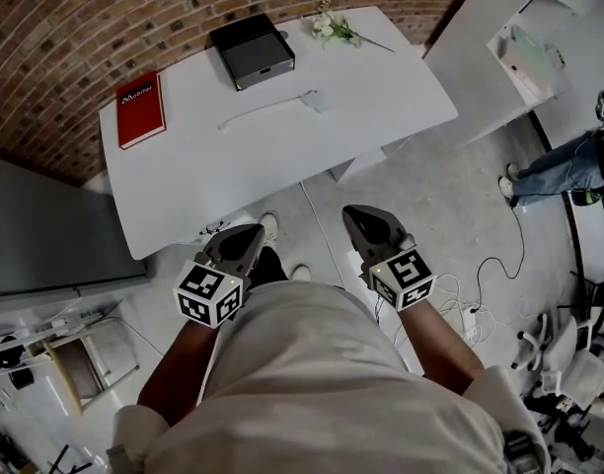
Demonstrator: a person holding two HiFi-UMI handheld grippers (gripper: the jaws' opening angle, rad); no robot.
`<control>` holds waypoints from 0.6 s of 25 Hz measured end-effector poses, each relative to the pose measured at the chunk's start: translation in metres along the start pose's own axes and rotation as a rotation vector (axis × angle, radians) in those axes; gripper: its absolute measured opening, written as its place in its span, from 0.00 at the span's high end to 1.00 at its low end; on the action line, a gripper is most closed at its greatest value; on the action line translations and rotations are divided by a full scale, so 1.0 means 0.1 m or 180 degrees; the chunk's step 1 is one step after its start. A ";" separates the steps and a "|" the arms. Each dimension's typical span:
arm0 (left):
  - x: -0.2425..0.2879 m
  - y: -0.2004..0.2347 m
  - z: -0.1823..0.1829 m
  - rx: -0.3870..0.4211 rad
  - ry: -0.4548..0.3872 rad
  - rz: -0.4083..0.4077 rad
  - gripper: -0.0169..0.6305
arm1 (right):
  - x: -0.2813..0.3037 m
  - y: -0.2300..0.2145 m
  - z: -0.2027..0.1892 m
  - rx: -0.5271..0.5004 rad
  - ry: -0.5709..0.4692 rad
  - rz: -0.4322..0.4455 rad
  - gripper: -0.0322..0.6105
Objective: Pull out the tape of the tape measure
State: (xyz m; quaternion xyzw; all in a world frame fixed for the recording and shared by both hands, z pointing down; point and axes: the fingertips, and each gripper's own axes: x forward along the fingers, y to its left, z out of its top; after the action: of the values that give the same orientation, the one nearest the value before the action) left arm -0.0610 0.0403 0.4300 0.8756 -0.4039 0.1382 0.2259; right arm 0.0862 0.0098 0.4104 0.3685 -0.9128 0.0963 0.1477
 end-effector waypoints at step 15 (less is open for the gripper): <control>0.01 0.03 -0.01 0.0021 0.0023 -0.0032 0.98 | 0.02 0.01 -0.03 0.0011 0.0028 -0.0057 0.95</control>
State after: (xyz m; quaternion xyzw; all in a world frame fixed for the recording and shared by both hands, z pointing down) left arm -0.0628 0.0383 0.4318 0.8779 -0.3983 0.1416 0.2251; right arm 0.0850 0.0101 0.4139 0.3765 -0.9086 0.0981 0.1519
